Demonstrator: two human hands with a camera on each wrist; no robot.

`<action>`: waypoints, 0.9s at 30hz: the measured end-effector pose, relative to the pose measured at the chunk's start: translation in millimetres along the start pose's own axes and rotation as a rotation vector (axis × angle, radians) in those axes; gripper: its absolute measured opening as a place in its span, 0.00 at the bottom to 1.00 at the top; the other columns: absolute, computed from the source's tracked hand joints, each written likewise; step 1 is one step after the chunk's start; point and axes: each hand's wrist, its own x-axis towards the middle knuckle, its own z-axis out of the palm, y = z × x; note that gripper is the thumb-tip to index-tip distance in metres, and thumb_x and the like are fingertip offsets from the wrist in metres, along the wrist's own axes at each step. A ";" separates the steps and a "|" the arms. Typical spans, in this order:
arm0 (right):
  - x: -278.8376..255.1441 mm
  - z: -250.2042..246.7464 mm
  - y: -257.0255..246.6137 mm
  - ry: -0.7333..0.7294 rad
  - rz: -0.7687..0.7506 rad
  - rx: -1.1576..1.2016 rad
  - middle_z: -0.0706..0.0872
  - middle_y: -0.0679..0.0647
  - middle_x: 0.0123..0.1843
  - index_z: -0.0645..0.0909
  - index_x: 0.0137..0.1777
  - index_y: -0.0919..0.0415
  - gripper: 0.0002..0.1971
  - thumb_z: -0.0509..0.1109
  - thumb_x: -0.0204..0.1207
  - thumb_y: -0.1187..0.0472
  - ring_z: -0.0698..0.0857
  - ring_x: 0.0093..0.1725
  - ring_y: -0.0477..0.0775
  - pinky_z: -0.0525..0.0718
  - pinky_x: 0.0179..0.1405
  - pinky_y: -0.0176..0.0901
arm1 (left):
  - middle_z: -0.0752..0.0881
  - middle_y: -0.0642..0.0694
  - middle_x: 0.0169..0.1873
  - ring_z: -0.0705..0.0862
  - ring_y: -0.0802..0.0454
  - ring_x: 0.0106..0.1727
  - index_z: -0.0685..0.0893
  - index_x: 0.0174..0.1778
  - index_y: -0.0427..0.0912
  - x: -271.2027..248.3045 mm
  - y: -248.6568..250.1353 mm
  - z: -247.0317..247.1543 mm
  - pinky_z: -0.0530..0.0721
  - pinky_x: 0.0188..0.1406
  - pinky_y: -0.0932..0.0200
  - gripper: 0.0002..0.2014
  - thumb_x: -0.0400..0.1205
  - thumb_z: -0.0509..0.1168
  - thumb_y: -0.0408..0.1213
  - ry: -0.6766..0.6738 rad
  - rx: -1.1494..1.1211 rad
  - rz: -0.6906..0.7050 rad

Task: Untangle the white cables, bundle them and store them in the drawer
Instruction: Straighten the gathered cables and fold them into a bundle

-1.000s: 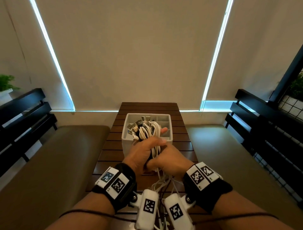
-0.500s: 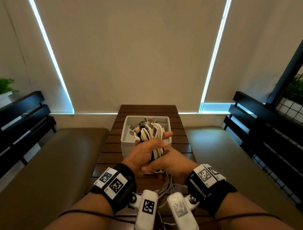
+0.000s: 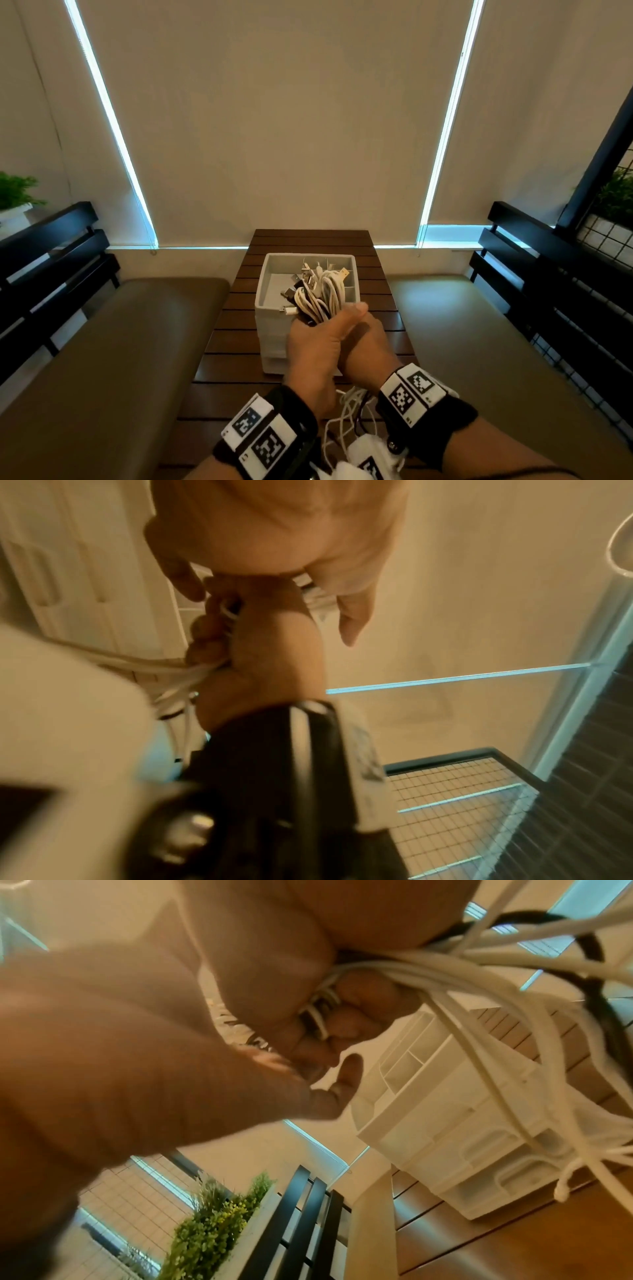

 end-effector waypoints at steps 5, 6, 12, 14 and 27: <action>3.6 5.5 3.1 0.082 -0.116 -0.341 0.88 0.56 0.50 0.81 0.55 0.57 0.10 0.59 0.84 0.56 0.88 0.48 0.54 0.84 0.42 0.39 | 0.93 0.41 0.41 0.91 0.41 0.46 0.89 0.50 0.40 13.0 15.3 6.7 0.89 0.49 0.38 0.23 0.60 0.85 0.33 0.092 -0.110 -0.129; 6.3 3.5 1.5 0.112 -0.124 -0.353 0.88 0.56 0.52 0.80 0.59 0.58 0.11 0.58 0.84 0.58 0.88 0.49 0.55 0.81 0.40 0.38 | 0.93 0.40 0.41 0.91 0.40 0.46 0.89 0.50 0.39 16.1 16.3 5.9 0.89 0.49 0.37 0.21 0.61 0.83 0.31 0.089 -0.114 -0.144; 3.4 5.8 1.7 0.010 -0.133 -0.193 0.86 0.50 0.56 0.68 0.71 0.53 0.24 0.70 0.77 0.55 0.86 0.53 0.49 0.81 0.44 0.34 | 0.91 0.36 0.47 0.90 0.37 0.48 0.89 0.51 0.37 29.9 8.1 -4.9 0.89 0.49 0.40 0.16 0.67 0.77 0.28 0.109 -0.143 -0.131; -0.3 3.4 3.9 -0.066 -0.169 -0.091 0.85 0.46 0.55 0.64 0.74 0.51 0.34 0.76 0.70 0.56 0.83 0.50 0.42 0.78 0.41 0.26 | 0.91 0.33 0.45 0.90 0.37 0.44 0.88 0.50 0.33 35.0 11.9 -7.7 0.88 0.53 0.38 0.13 0.69 0.74 0.27 0.066 -0.191 -0.117; -4.6 -18.2 16.4 -0.204 -0.086 0.203 0.89 0.55 0.43 0.75 0.47 0.56 0.24 0.86 0.58 0.58 0.88 0.36 0.50 0.88 0.35 0.45 | 0.76 0.48 0.21 0.79 0.53 0.21 0.79 0.33 0.41 50.6 28.0 -22.1 0.83 0.30 0.55 0.07 0.76 0.68 0.28 0.003 -0.371 -0.059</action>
